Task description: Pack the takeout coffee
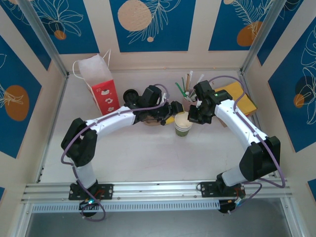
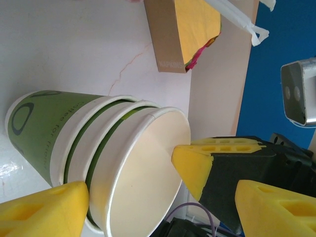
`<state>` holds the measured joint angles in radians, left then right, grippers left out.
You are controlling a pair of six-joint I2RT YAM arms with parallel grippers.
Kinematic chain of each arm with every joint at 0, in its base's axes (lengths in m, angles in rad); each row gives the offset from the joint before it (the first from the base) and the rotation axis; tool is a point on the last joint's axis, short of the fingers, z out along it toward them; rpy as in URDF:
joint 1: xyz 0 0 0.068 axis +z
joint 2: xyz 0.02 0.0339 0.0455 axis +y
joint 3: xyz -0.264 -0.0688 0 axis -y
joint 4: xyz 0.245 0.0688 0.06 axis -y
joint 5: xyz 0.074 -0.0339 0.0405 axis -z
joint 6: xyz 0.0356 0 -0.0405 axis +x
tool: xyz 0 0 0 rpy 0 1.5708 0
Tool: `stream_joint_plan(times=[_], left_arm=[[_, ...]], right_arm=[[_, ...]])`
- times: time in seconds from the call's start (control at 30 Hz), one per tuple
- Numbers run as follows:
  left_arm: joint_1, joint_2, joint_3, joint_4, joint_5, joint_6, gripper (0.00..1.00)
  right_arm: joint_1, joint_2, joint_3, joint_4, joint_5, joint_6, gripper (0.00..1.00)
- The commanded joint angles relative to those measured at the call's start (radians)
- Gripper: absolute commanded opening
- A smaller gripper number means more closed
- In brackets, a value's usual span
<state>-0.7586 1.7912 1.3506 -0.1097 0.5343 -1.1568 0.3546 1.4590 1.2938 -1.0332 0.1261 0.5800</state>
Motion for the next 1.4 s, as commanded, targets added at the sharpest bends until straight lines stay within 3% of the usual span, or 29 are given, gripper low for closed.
stream_joint_plan(times=[0.0,0.43,0.97,1.07,1.37], left_arm=[[-0.015,0.019,0.028,-0.044,-0.001,0.031,0.78],[-0.014,0.005,0.082,-0.108,-0.028,0.075,0.80],[0.011,-0.065,0.133,-0.166,-0.084,0.113,0.93],[0.021,-0.095,0.133,-0.181,-0.101,0.128,1.00],[0.089,-0.243,0.115,-0.287,-0.195,0.210,1.00]], right_arm=[[-0.006,-0.002,0.021,-0.010,-0.037,-0.007,0.00],[-0.011,-0.011,0.025,-0.026,-0.034,-0.009,0.00],[-0.040,-0.064,0.087,-0.097,-0.034,-0.014,0.00],[-0.040,-0.072,0.112,-0.118,-0.026,-0.016,0.00],[-0.039,-0.095,0.216,-0.167,-0.040,-0.003,0.00]])
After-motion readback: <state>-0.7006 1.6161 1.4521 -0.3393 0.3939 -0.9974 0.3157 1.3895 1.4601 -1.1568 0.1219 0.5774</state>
